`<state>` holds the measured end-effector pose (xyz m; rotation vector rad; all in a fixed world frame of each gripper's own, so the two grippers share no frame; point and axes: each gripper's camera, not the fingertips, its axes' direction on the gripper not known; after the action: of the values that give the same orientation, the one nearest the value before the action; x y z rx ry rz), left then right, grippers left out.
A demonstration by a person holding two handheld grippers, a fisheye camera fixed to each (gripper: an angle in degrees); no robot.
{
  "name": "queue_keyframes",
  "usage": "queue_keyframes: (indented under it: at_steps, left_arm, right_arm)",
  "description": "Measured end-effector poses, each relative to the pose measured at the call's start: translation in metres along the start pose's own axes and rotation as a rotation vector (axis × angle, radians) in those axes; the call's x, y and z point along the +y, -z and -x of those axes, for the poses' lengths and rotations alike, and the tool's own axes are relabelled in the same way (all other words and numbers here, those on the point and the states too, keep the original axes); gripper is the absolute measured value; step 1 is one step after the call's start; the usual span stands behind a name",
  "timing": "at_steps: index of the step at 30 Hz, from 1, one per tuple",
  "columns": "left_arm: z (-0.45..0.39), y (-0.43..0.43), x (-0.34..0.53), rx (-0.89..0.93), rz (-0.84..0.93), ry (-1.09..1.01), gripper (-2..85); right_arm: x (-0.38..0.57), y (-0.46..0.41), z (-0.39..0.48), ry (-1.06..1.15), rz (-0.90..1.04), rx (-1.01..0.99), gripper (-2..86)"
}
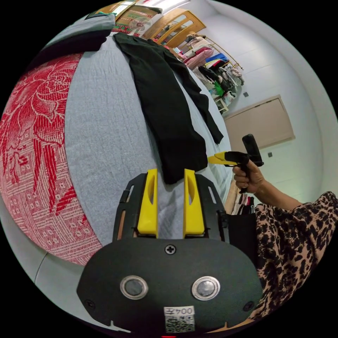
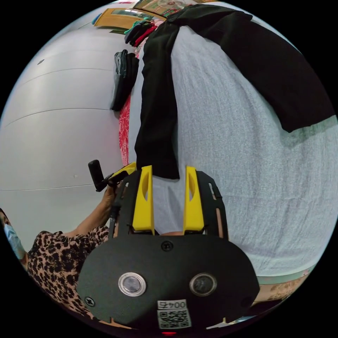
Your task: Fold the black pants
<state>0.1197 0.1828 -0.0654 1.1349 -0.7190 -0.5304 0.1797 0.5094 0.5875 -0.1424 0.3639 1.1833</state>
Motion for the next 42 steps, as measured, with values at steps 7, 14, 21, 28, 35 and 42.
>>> queue_keyframes:
  at_steps: [7,14,21,28,35,42]
  left_arm:
    - [0.025,0.000,0.010,0.085,-0.026,0.071,7.0]
    - [-0.011,0.096,0.002,0.171,-0.143,0.083,3.3]
    - [-0.001,0.117,0.034,-0.014,-0.096,0.108,2.3]
    - [0.066,0.077,0.078,0.208,-0.165,0.386,1.9]
    - [0.072,0.078,0.073,0.241,-0.133,0.389,1.7]
    - [0.074,0.063,0.079,0.262,-0.130,0.416,1.6]
  right_arm:
    - [0.005,-0.010,-0.004,-0.006,0.033,-0.014,10.9]
    - [0.027,0.062,0.078,0.141,-0.067,-0.019,2.8]
    - [0.064,0.036,0.044,0.088,-0.023,0.126,-0.1]
    - [0.066,0.005,-0.006,0.034,0.049,-0.041,9.1]
    - [0.048,-0.036,-0.015,0.064,0.126,-0.101,11.2]
    - [0.037,-0.059,-0.012,0.032,0.186,-0.133,7.8]
